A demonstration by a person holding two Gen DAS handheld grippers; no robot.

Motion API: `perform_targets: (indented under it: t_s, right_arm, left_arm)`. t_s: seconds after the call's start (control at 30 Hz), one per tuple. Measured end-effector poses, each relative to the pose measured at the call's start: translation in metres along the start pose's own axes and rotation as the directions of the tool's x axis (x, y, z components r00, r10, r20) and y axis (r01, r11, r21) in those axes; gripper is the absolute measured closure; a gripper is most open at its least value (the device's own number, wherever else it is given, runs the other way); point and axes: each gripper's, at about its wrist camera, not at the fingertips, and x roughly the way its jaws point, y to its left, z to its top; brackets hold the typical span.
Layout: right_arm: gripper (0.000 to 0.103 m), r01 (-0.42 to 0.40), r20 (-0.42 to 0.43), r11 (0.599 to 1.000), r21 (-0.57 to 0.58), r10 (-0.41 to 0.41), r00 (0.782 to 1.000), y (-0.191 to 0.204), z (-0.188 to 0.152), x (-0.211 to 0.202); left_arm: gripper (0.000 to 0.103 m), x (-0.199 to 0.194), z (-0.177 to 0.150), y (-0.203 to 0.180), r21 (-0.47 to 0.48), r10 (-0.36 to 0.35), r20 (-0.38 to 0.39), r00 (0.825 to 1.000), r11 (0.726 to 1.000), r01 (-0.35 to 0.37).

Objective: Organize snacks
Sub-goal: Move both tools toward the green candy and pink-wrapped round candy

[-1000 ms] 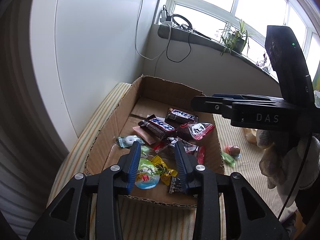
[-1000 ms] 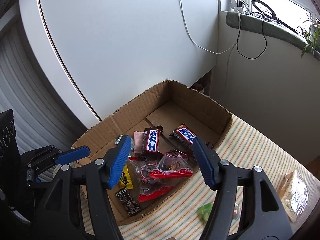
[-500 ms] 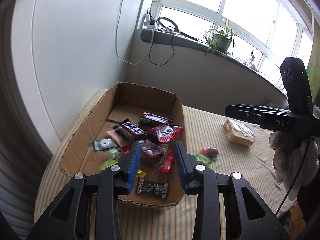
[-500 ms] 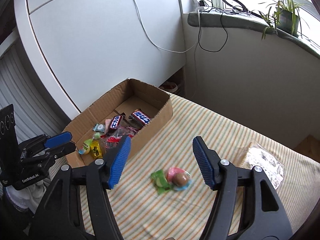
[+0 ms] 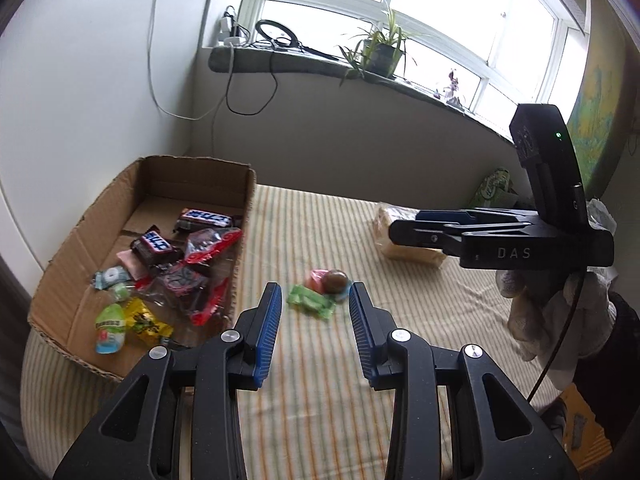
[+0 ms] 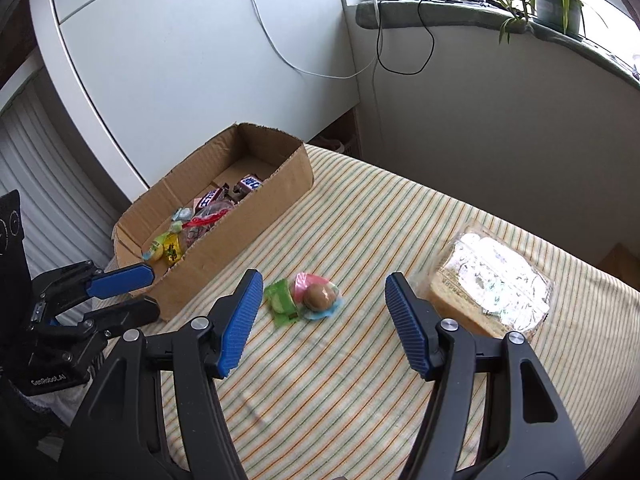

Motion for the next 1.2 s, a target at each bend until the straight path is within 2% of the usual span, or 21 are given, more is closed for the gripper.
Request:
perform_targets:
  t_s: [0.13,0.2,0.4,0.7,0.8,1.2]
  right_arm:
    - [0.056,-0.029,-0.051,0.998,-0.053,0.026,0.998,0.004,-0.006,0.017]
    - [0.059,-0.042,-0.082,0.997,-0.066,0.036,0.996,0.004,-0.009,0.029]
    - [0.062,-0.063,-0.143,0.994,-0.086,0.051,0.988,-0.001,-0.013,0.060]
    - [0.062,-0.061,-0.177,0.991,-0.118,0.040,0.983,-0.005,-0.016,0.088]
    - [0.068,-0.051,-0.175,0.992,-0.118,0.030,0.984,-0.010,-0.017,0.091]
    - [0.068,-0.018,-0.125,0.999,-0.030,0.014,0.992,-0.040,-0.022,0.078]
  left_arm:
    - [0.069,0.012,-0.007,-0.015,0.024,-0.026,-0.037,0.999,0.999,0.027]
    - [0.069,0.020,-0.010,-0.019,0.022,-0.035,-0.060,0.998,0.999,0.036]
    - [0.069,0.044,-0.018,-0.021,0.001,-0.023,-0.113,0.993,1.000,0.023]
    - [0.069,0.068,-0.020,-0.014,-0.009,0.028,-0.153,0.988,1.000,-0.029]
    - [0.070,0.076,-0.020,-0.012,-0.014,0.043,-0.165,0.985,0.999,-0.046]
    - [0.070,0.107,-0.013,-0.007,-0.087,0.078,-0.177,0.981,0.992,-0.094]
